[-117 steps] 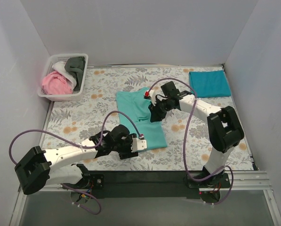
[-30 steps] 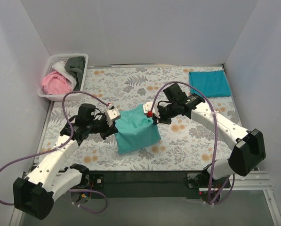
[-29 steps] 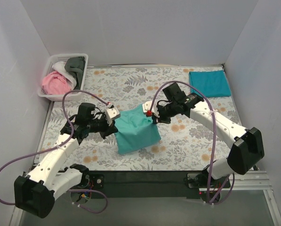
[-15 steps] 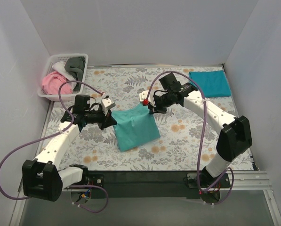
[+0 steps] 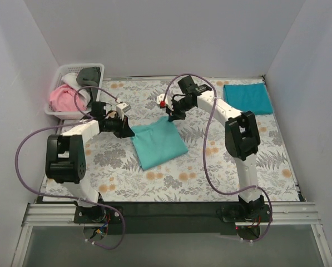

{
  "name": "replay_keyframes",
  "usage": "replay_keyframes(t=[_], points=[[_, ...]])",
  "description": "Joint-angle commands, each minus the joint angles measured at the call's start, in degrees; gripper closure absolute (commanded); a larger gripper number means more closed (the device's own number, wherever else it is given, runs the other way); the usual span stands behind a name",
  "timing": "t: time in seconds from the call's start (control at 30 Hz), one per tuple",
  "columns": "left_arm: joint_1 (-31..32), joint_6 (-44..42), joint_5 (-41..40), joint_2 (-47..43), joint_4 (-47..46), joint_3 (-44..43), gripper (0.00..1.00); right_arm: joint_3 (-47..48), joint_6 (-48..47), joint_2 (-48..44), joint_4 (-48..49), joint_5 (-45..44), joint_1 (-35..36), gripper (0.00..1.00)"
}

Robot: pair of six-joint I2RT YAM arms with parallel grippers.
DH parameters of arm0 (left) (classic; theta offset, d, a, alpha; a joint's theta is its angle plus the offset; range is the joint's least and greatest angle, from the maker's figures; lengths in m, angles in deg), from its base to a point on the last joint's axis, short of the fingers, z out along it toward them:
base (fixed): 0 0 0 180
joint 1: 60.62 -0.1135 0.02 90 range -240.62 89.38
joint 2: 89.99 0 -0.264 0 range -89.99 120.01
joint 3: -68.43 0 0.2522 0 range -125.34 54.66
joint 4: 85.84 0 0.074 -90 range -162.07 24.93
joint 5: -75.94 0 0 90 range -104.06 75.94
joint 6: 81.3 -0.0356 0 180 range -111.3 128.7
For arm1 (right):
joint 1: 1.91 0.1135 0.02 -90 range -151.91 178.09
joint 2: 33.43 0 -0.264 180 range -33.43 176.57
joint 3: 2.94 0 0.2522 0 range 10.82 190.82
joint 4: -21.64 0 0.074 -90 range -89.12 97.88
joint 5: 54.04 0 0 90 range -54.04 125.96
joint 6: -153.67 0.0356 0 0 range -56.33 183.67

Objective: Fold and stack the t-shirts
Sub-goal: Fold the tshirt

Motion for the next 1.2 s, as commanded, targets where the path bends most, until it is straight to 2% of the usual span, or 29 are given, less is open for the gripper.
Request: replay_keyframes(t=[0.0, 0.2, 0.3, 0.4, 0.43, 0.57, 0.67, 0.7, 0.73, 0.77, 0.8, 0.83, 0.93, 1.03, 1.17], points=[[-0.52, 1.53, -1.61, 7.15, -3.51, -4.95, 1.0, 8.34, 1.27, 7.25, 0.05, 2.11, -1.28, 0.99], [-0.52, 3.46, -4.86, 18.93, -2.72, -13.92, 1.0, 7.75, 2.23, 11.92, 0.4, 2.29, -1.28, 0.99], [-0.44, 2.33, -4.52, 20.09, -2.1, -14.46, 1.0, 4.58, 3.2, 11.23, 0.4, 2.9, -1.19, 0.99], [-0.18, -0.13, -3.38, 17.73, 0.18, -12.53, 1.0, -1.92, 4.96, 7.98, 0.58, 4.65, -1.02, 0.99], [0.0, -0.92, -2.76, 15.54, 1.84, -10.44, 1.0, -6.72, 5.31, 6.75, 0.66, 5.27, -0.93, 0.99], [1.32, -4.44, -1.88, 8.26, 6.5, -4.01, 1.0, -20.28, 7.06, -3.5, 3.46, 7.38, 0.48, 0.99], [1.41, -5.76, -0.31, 2.71, 9.32, 0.12, 1.0, -26.96, 9.61, -10.02, 4.62, 8.79, 1.79, 0.99], [1.41, -6.29, 0.31, 1.3, 10.19, 0.65, 0.92, -27.77, 10.4, -11.26, 5.05, 9.05, 2.15, 0.99], [1.41, -6.64, 0.84, 0.06, 11.42, 1.01, 0.84, -28.21, 12.67, -12.32, 5.15, 8.97, 2.15, 0.85], [1.41, -7.51, 2.76, -1.08, 12.56, 0.75, 0.79, -27.96, 14.0, -13.81, 5.23, 8.62, 2.06, 0.78], [1.41, -9.09, 4.17, -3.44, 15.19, 0.31, 0.73, -27.52, 15.14, -14.61, 5.06, 7.83, 1.89, 0.64], [1.41, -10.76, 5.14, -4.6, 15.56, -0.21, 0.66, -27.08, 18.03, -15.31, 5.06, 7.65, 1.54, 0.55], [1.76, -15.58, 7.43, -9.34, 15.22, -1.36, 0.54, -23.74, 23.91, -17.34, 5.23, 10.37, -0.92, 0.53], [4.04, -19.98, 7.7, -10.58, 15.39, -1.28, 0.53, -18.13, 28.32, -15.59, 5.94, 13.8, -2.42, 0.6], [8.34, -26.32, 7.44, -10.06, 14.52, 0.83, 0.54, -13.54, 39.65, -8.49, 14.25, 18.63, -2.16, 0.73]])
